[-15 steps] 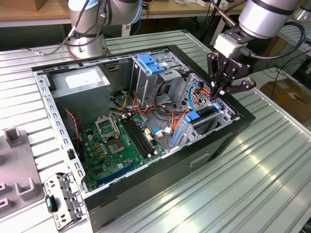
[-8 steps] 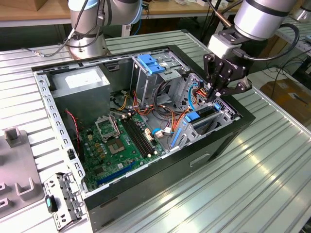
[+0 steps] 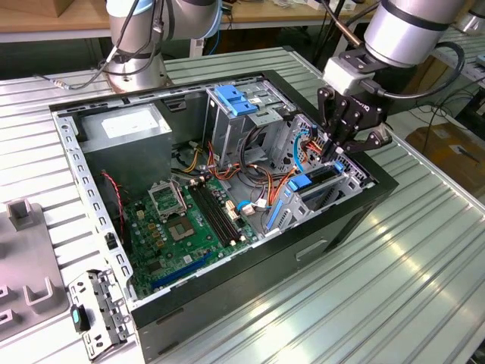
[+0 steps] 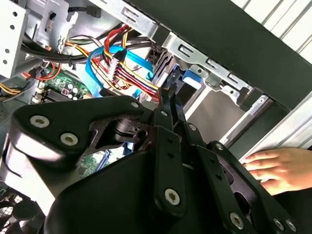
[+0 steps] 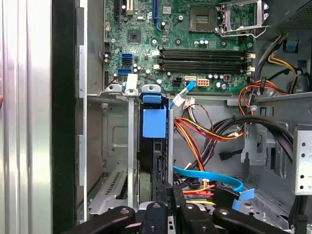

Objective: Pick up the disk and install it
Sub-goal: 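Insert the first disk wire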

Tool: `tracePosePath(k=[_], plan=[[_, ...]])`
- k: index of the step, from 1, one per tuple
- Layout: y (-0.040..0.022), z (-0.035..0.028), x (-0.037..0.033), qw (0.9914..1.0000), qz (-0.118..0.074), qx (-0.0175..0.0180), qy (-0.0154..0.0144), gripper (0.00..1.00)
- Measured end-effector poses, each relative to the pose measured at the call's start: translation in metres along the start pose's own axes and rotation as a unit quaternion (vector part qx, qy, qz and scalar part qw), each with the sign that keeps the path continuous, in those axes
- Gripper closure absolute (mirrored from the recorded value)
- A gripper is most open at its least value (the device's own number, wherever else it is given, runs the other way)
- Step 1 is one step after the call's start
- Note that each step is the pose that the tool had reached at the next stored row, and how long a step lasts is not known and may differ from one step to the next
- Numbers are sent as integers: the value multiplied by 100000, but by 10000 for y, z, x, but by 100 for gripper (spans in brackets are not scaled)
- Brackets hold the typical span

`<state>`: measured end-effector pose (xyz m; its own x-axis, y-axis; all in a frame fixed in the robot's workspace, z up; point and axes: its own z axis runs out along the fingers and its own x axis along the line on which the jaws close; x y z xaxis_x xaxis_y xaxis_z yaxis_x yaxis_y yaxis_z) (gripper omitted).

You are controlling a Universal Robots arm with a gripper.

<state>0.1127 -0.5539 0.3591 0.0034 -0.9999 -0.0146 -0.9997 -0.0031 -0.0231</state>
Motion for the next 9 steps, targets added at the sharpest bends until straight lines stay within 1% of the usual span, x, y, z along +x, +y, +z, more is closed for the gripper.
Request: tracePosePath(k=[1,4,5,6,7,9], plan=[[28,8,1,100000,69,5,-8,84],[29,44,12,100000,39,-16,-12,84],[18,57,12,100000,16,-72,-4,84],[-11,68,13,100000,41,-133,4,84],[-20,75,13,100000,127,-162,0,84],[-9,81,13,100000,177,-164,-6,84]])
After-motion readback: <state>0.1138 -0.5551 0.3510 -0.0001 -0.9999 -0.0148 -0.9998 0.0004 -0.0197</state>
